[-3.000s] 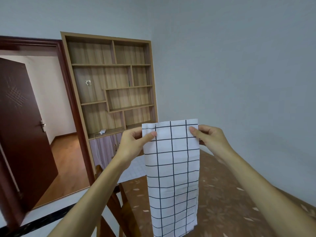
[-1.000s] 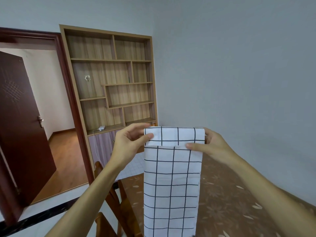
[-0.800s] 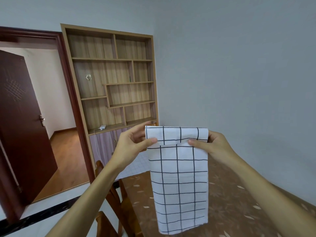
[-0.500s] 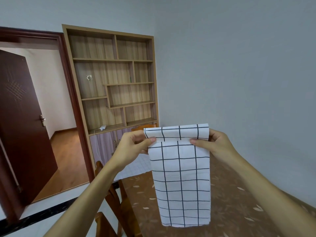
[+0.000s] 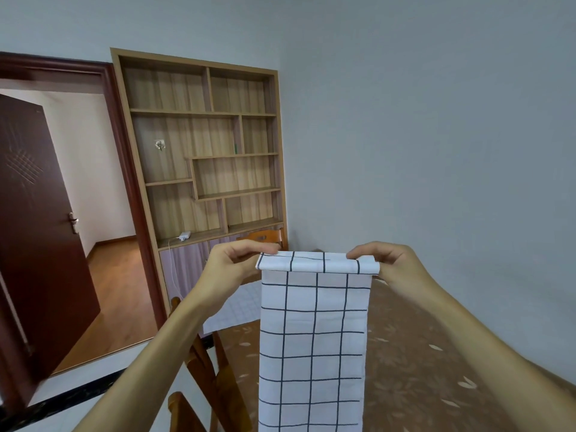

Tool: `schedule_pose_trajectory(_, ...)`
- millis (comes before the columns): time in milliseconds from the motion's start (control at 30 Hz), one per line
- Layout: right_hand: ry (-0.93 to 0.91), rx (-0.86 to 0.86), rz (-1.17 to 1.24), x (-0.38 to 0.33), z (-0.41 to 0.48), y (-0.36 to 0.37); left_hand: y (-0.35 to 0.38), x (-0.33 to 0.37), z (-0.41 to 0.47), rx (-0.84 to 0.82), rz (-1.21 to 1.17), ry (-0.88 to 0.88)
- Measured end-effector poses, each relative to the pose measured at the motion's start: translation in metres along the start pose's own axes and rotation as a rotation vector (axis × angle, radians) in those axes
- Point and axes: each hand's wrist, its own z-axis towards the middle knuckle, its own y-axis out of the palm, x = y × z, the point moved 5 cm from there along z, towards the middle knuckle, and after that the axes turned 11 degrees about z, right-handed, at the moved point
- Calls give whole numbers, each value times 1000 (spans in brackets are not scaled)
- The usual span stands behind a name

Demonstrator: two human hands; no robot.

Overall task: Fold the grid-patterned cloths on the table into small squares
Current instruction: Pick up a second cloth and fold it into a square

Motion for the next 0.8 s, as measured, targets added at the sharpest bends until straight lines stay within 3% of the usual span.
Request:
schedule_pose_trajectory(333,-55,27,-34,-4,0,-2,-4,8,-2,86,73,84)
schedule_pose_trajectory(667,-59,31,-91,-7,0,-9,6,11,-3,36,8,-2)
schedule_pose_trajectory(800,43,62,104,-2,3,-9,10,17,-4,123,55,33)
